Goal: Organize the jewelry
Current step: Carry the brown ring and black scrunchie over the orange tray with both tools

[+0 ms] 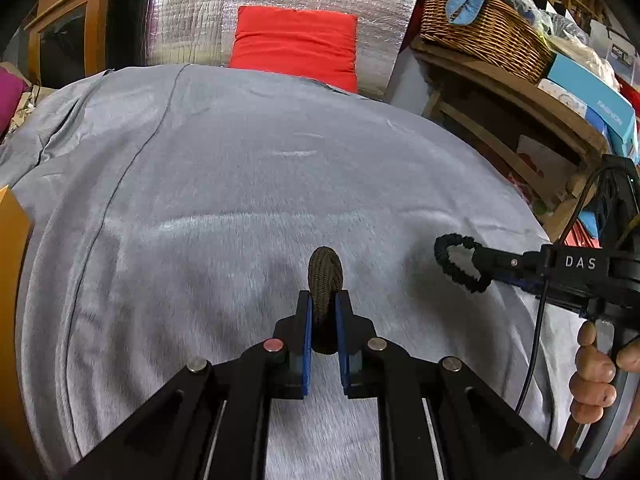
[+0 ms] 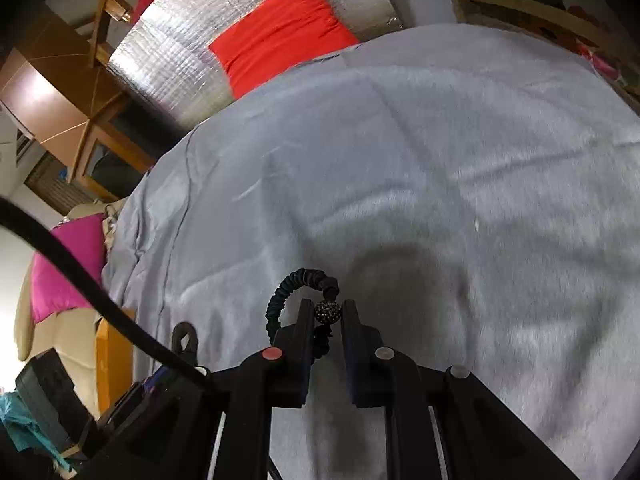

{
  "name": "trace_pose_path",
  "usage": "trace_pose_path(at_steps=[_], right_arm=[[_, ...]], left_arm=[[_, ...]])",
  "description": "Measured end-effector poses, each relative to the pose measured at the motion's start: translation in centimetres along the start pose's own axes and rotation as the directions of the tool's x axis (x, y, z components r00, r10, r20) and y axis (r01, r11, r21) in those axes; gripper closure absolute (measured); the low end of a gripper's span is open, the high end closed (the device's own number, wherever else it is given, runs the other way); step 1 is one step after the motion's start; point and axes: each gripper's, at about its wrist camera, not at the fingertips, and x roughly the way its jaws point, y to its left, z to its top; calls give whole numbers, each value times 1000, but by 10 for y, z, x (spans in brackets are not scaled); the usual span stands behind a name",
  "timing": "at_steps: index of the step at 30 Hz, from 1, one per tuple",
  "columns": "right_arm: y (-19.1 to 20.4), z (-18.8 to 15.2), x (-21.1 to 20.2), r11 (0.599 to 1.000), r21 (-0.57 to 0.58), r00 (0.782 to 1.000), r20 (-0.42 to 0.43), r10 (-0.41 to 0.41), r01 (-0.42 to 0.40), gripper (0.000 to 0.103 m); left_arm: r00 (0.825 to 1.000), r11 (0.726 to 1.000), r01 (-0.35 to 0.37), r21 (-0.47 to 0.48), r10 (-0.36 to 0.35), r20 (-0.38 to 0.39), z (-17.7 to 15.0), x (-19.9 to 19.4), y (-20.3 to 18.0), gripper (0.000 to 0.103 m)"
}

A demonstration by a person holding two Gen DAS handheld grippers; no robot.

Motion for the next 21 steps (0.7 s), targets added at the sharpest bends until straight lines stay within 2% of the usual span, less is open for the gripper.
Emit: trace_pose_path(at_steps=[6,11,15,21], right_arm=[[13,-19,-6,999,-26,1000,-22,23,-23,88],[35,-33,-5,996,-78,999,-38,32,-35,88],[50,-43,-5,992,-121,998,-45,34,-39,88],[75,-50,13,988,-142,997,-57,54,-61,88]], left_arm=[[1000,1000,-22,-2,22,-2,-14,-21,-2,92],[995,995,-101,11,101,-14,-24,-31,1,91],[993,993,-114,-10,114,-37,-29,-33,8,92],[986,986,-164,10,164,-10,-27,-43,19,91]])
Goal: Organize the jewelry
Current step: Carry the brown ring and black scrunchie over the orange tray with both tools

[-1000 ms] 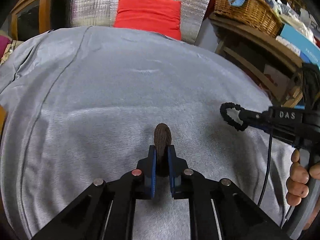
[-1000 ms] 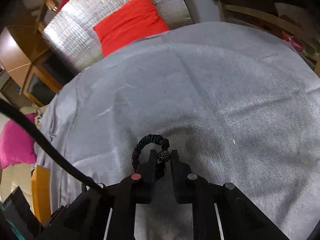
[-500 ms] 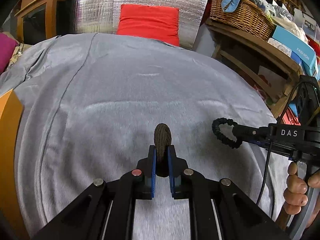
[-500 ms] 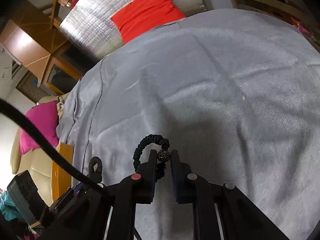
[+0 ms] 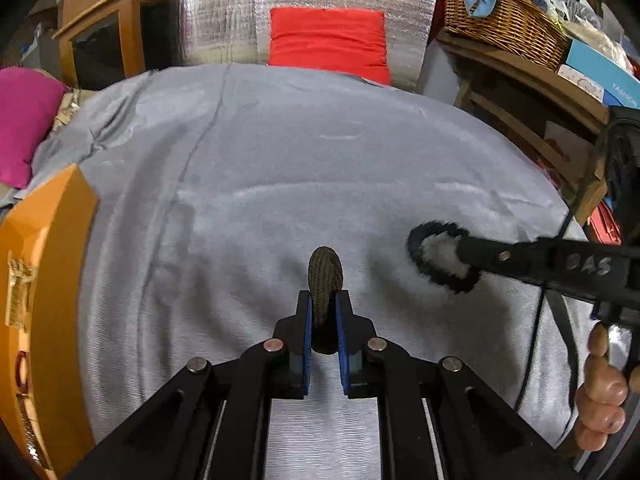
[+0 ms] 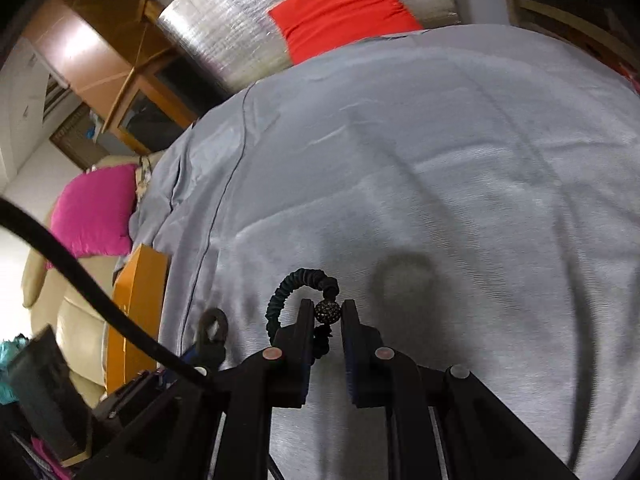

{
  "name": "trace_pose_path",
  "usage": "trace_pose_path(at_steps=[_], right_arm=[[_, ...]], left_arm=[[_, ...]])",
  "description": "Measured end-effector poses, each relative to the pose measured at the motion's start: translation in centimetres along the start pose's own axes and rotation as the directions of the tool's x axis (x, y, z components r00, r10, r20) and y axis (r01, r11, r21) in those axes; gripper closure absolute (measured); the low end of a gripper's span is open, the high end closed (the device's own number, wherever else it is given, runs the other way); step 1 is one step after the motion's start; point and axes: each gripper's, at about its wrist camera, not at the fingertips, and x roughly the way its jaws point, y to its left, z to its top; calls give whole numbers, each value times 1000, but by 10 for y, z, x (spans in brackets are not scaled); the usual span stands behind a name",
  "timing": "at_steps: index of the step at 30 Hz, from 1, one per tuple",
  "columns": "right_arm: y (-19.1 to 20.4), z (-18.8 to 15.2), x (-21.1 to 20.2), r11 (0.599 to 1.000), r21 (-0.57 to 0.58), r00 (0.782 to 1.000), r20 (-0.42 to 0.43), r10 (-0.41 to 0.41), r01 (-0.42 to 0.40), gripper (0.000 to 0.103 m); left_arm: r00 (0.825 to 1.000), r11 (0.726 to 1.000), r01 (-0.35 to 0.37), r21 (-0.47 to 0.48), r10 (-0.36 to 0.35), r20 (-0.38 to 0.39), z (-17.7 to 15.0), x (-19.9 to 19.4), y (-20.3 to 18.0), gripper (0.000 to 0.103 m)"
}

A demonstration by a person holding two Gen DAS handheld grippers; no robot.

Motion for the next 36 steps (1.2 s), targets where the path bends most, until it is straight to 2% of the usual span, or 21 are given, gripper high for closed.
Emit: trace_pose_path(at_steps=[4,7,15,21,25,28,31,36], right_arm=[[24,0,11,999,-23,1000,6,29,-28,88],[37,-1,18,998,-55,1000,14,17,-16,88],[42,-2,32,999,-42,1000,-2,-3,3,88],[59,-3,28,998,-61,999,24,28,-26,88],[88,-6,24,989,-122,995,55,85,-78,88],[116,-13,20,972,-194,986,71,151,-135,88],[148,-25,16,940,-286,973,79,218,-187,88],[203,-56,16,859,-434,948,33,316,-271,89]], left_arm=[[999,999,-34,-17,34,27,3,-8,15,91],[998,998,-54,-27,55,28,3,-10,25,91],[995,992,-89,-88,92,26,7,-14,48,91],[988,990,-103,-101,113,104,7,-44,53,91],[968,978,-140,-154,168,189,0,-88,78,91],[954,968,-185,-169,219,207,-18,-121,107,91],[937,945,-279,-170,306,169,-42,-148,146,92],[948,931,-297,-210,314,50,-75,-166,198,92]])
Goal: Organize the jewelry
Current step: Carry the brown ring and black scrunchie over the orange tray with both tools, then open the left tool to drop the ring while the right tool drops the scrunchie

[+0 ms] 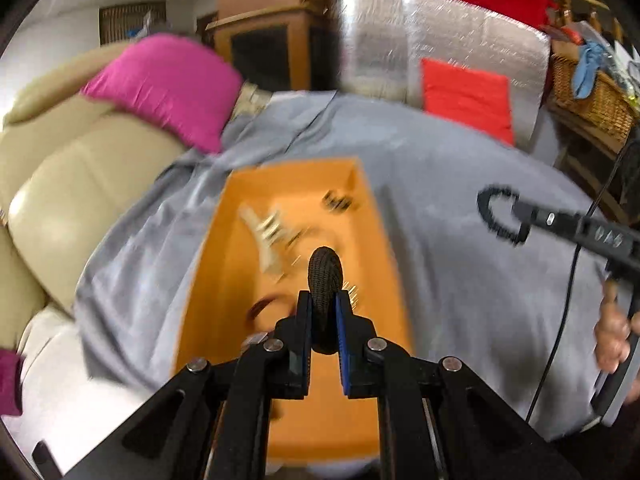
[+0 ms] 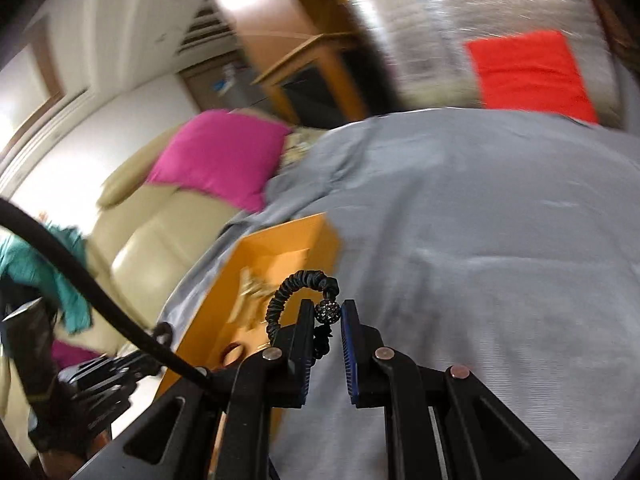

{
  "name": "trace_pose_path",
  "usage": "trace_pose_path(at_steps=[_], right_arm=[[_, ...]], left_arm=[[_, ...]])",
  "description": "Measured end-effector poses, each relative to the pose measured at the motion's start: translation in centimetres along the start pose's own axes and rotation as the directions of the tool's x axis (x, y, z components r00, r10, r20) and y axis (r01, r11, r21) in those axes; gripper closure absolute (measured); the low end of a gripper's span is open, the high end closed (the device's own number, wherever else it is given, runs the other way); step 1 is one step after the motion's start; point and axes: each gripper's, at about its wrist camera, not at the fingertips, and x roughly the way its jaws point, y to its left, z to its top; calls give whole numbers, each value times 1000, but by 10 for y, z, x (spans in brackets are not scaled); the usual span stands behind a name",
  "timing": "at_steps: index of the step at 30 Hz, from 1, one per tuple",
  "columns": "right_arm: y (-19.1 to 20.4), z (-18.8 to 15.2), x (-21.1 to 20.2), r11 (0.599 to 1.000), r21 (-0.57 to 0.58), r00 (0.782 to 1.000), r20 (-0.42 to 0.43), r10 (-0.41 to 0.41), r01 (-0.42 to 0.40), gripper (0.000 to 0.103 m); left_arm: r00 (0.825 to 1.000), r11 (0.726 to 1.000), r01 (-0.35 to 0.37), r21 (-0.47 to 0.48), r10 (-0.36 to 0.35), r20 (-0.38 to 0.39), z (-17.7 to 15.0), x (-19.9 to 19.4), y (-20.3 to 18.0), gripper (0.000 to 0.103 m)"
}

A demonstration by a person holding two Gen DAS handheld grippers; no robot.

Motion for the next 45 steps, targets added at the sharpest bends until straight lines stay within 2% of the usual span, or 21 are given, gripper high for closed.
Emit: trace_pose_path(at_steps=[2,6,11,15,18,23,35,37,38,39,41,43,45], right_arm=[[26,-6,11,997,-76,1000,-21,14,-16,88],[68,-18,30,978,-198,996,-67,52,-64,88],[97,-34,49,942,-320,990,-129,59,-98,88],[107,-44,69,917,-382,979,-198,40,-115,88],[110,-50,78,899,-420,974,-227,25,-121,88],[112,-56,85,874,-463,964,-266,19,-145,88],[109,-66,96,868,-467,939,-343,-3,-168,87],[107,-67,98,872,-461,936,-352,-8,-166,87],[106,-68,99,874,-456,935,-356,-7,-167,86],[105,-67,99,878,-446,932,-364,-1,-173,85],[103,-67,98,884,-428,928,-372,18,-189,77],[103,-66,95,887,-415,928,-372,37,-202,71],[102,-65,91,889,-412,932,-360,42,-199,70]], left_arm=[[999,1000,2,-7,-2,-42,-12,4,10,92],[991,997,61,-42,-66,-119,-35,14,16,92],[981,993,97,-67,-106,-165,-48,17,16,92],[974,992,100,-78,-113,-195,-48,25,19,92],[965,990,103,-97,-123,-232,-47,38,24,92],[960,991,86,-107,-111,-259,-48,47,26,91],[931,987,80,-137,-123,-344,-55,64,27,91],[930,987,83,-140,-127,-346,-55,63,26,88],[929,986,85,-140,-130,-346,-54,63,26,82],[929,986,86,-142,-131,-346,-54,62,26,72],[932,986,78,-145,-124,-341,-54,60,27,60],[937,987,73,-141,-116,-330,-53,56,27,58],[941,988,63,-141,-106,-323,-52,52,29,54]])
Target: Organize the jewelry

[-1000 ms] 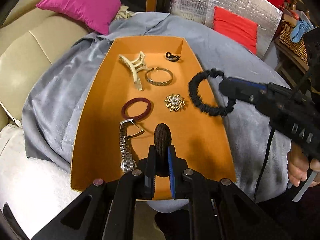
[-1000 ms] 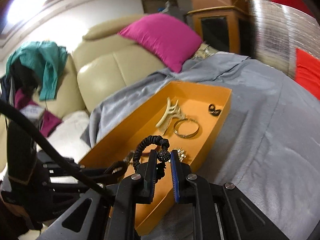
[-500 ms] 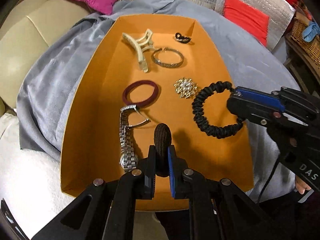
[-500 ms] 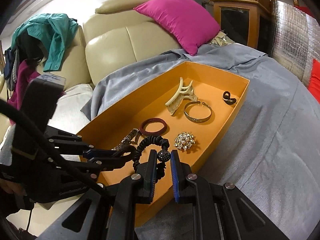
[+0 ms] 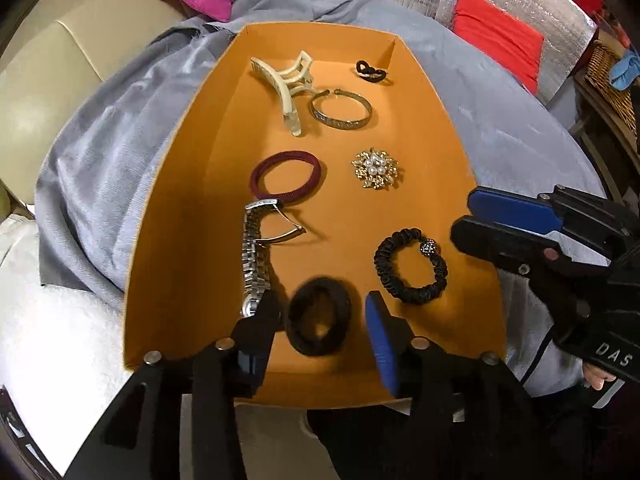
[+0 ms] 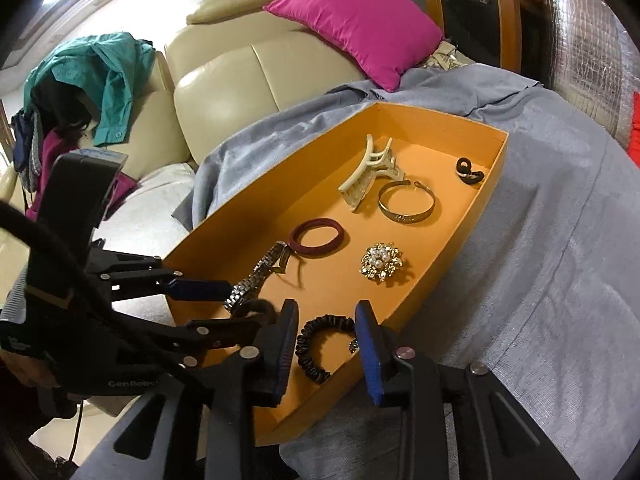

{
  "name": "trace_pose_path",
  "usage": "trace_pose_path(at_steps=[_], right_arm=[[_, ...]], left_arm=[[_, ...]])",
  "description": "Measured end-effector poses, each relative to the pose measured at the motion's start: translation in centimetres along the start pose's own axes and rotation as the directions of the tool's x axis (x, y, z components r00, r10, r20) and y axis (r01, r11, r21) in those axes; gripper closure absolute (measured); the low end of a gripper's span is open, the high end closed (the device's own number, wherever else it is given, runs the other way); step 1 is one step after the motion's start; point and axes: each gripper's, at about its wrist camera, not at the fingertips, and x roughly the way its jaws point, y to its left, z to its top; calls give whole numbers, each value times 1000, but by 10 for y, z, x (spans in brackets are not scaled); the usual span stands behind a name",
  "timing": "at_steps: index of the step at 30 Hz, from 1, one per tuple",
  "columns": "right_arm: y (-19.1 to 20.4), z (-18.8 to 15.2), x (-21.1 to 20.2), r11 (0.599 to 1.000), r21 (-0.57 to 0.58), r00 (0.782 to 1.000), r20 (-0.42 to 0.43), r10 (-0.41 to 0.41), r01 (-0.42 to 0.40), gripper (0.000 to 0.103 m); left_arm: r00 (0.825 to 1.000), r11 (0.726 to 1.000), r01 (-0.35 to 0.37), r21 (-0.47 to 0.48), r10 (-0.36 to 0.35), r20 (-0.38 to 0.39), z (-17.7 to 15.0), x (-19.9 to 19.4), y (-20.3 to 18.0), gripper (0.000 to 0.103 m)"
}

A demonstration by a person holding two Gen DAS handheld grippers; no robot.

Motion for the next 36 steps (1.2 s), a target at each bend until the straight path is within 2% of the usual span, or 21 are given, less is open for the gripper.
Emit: trace_pose_path(at_steps=[5,8,9,11,14,15,18,21,23,28,30,36], right_arm=[[-7,-2,-16,999,35,998,47,-43,41,70],[-5,-3,-27,995,67,996,59,-73,69,68],[-3,-3,-31,993,83,994,61,-89,83,66],[4,-1,-38,986,115,990,60,-130,122,50],[20,2,-57,975,160,984,60,-167,155,49],[25,3,-64,970,176,982,59,-179,166,49],[49,8,-89,959,178,969,69,-237,222,49],[72,10,-118,943,180,949,99,-300,280,48],[87,10,-136,928,192,931,119,-346,320,39],[110,5,-162,886,241,890,139,-435,396,39],[116,4,-167,875,261,881,143,-452,407,39],[119,2,-169,855,282,861,146,-487,435,39]], left_arm=[[993,999,-51,0,51,105,-3,-26,-3,39],[973,992,-124,6,120,199,-4,-50,-7,33],[960,987,-162,7,156,232,-6,-60,-9,29],[938,976,-218,6,208,278,-9,-76,-12,26],[885,947,-320,7,297,359,-14,-106,-17,19],[873,943,-334,6,307,379,-16,-116,-18,18],[854,946,-325,-5,296,427,-22,-144,-17,15],[841,951,-308,-26,285,461,-30,-168,-13,14],[830,952,-304,-42,286,479,-37,-181,-11,11],[810,946,-319,-54,302,502,-47,-199,-14,11],[804,943,-330,-49,308,509,-49,-202,-19,11],[810,946,-322,-41,298,506,-51,-205,-24,10]])
